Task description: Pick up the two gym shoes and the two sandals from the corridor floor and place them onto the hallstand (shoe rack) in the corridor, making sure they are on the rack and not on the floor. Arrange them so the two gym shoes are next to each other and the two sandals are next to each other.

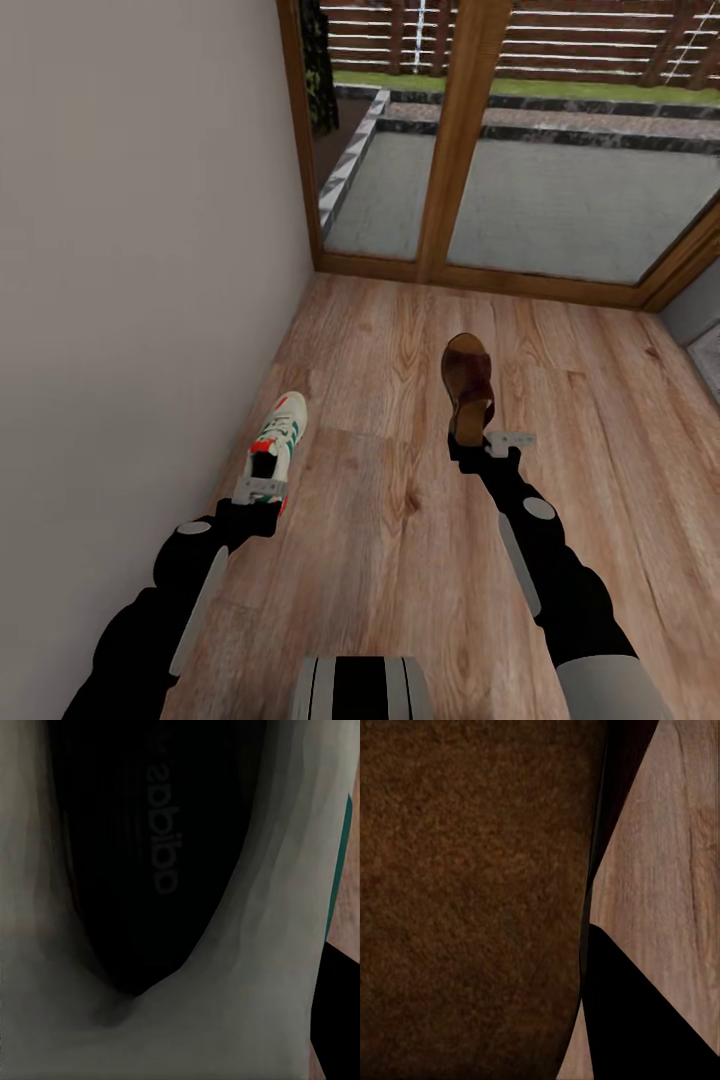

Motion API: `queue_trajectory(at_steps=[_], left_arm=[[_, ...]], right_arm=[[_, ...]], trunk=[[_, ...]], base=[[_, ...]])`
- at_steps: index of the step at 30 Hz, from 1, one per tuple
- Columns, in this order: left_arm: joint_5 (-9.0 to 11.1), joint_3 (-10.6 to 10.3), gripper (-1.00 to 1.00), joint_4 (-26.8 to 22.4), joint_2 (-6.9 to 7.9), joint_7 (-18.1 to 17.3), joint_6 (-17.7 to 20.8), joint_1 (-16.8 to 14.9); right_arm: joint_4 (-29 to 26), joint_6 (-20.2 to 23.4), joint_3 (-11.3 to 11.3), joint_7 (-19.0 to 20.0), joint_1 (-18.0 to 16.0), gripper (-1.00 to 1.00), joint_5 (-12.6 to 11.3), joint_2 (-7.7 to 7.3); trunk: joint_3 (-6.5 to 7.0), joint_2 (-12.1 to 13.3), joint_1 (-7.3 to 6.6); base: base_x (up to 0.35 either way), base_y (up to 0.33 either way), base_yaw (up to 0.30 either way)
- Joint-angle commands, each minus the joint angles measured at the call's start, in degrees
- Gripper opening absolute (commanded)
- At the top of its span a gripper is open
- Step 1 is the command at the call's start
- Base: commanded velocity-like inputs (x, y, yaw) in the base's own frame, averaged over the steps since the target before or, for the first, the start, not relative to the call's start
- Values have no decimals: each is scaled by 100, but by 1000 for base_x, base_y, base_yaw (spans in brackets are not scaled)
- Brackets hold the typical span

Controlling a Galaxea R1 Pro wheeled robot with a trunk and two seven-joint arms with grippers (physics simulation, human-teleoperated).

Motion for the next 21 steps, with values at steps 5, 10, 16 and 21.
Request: queue_trajectory(at_steps=[5,10,16,21], left_arm=[[3,-18,-100,1,-3,8,0,4],[5,-12,-100,2,-5,3,0,4],[9,-17,-100,-5,1,2,0,4],[9,-21,-100,-4,3,1,0,4]], right_arm=[[-8,6,3,-7,0,-100,-30,5],[-7,8,4,-7,0,-100,-51,4],[-15,9,5,-7,0,-100,-60,6],[-18,9,7,-7,0,-100,-60,9]], trunk=[[111,7,-13],[222,14,-25],[355,22,-41],[466,28,-54]], base=[[0,0,0],[0,0,0],[0,0,0],[0,0,0]])
